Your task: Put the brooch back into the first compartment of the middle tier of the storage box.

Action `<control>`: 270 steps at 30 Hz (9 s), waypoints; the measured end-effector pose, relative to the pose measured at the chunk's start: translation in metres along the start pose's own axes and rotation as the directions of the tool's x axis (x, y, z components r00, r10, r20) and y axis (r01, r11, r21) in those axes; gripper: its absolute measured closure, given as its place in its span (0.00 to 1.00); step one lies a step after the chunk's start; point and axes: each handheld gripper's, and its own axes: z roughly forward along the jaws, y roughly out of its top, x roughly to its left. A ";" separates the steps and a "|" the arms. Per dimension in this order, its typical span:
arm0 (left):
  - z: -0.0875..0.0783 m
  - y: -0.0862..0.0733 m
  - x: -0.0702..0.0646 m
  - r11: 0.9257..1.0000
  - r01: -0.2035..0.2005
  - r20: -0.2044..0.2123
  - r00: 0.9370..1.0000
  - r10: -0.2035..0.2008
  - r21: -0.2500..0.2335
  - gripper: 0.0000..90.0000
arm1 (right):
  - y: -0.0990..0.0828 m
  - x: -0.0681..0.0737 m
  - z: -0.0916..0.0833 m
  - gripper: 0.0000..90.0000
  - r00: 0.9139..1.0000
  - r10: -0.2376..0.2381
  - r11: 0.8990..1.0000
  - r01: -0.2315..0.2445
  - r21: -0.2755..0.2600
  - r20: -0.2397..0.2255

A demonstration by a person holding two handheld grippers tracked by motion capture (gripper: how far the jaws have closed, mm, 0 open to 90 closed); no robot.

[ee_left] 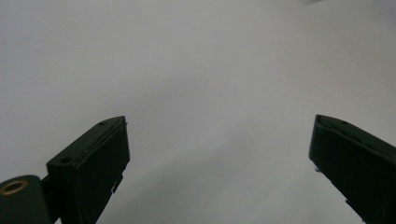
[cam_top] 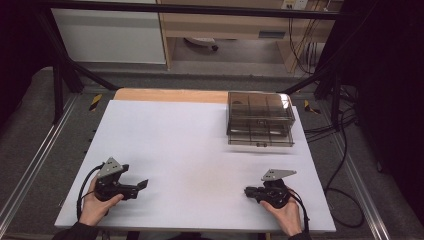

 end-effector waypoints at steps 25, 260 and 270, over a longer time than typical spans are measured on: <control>0.000 0.000 0.000 1.000 -0.003 -0.001 1.000 0.003 0.003 0.05 | 0.000 0.000 -0.001 0.94 1.000 -0.002 1.000 0.002 0.001 -0.015; 0.000 -0.001 0.001 1.000 -0.004 -0.007 1.000 0.004 0.007 0.05 | 0.131 -0.072 0.020 0.99 0.974 0.074 0.987 -0.041 -0.154 0.216; 0.000 -0.001 0.001 1.000 -0.001 -0.007 1.000 0.002 0.005 0.05 | 0.135 -0.078 0.032 0.99 0.971 0.086 0.989 -0.055 -0.141 0.223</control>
